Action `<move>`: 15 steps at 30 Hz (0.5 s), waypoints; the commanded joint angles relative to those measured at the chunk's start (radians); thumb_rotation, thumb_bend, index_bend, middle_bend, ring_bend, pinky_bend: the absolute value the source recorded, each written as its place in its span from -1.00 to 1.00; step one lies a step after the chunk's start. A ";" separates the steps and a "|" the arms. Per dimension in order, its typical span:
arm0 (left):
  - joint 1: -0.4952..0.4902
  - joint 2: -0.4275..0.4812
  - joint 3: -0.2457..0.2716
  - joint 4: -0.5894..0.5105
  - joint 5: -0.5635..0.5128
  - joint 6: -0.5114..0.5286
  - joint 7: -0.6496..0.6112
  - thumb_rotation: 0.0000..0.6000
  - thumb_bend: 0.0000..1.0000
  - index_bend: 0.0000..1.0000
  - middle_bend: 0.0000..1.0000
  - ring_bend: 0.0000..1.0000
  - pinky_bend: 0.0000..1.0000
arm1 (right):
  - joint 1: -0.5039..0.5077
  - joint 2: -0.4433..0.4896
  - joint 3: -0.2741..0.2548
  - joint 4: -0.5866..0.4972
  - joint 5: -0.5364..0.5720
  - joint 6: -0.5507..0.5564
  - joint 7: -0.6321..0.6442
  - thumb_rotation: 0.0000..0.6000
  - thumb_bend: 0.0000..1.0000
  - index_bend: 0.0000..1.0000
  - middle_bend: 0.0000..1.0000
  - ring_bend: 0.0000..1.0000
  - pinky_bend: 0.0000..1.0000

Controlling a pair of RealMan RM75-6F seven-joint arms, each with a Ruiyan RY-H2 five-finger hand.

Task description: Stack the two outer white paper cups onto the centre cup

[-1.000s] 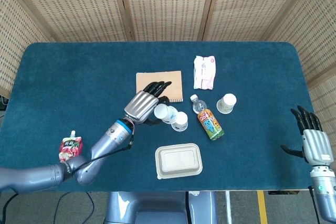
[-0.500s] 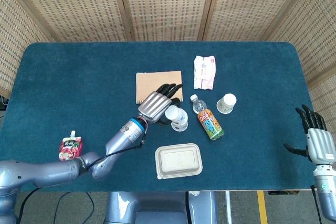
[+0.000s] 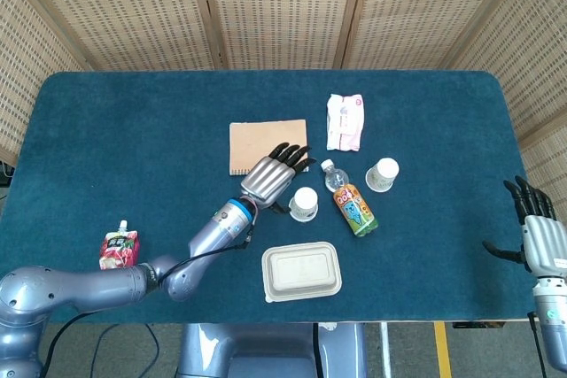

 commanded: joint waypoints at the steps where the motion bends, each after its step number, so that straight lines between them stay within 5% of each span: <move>1: 0.051 0.059 0.016 -0.083 0.007 0.084 0.012 1.00 -0.66 -0.79 -1.00 -1.00 -1.00 | 0.001 -0.002 -0.001 0.001 -0.002 -0.002 -0.001 1.00 -0.90 -0.89 -1.00 -1.00 -1.00; 15: 0.434 0.492 0.216 -0.503 0.141 0.454 -0.013 1.00 -0.66 -0.82 -1.00 -1.00 -1.00 | 0.002 -0.002 -0.006 -0.028 -0.026 0.017 -0.033 1.00 -0.90 -0.88 -1.00 -1.00 -1.00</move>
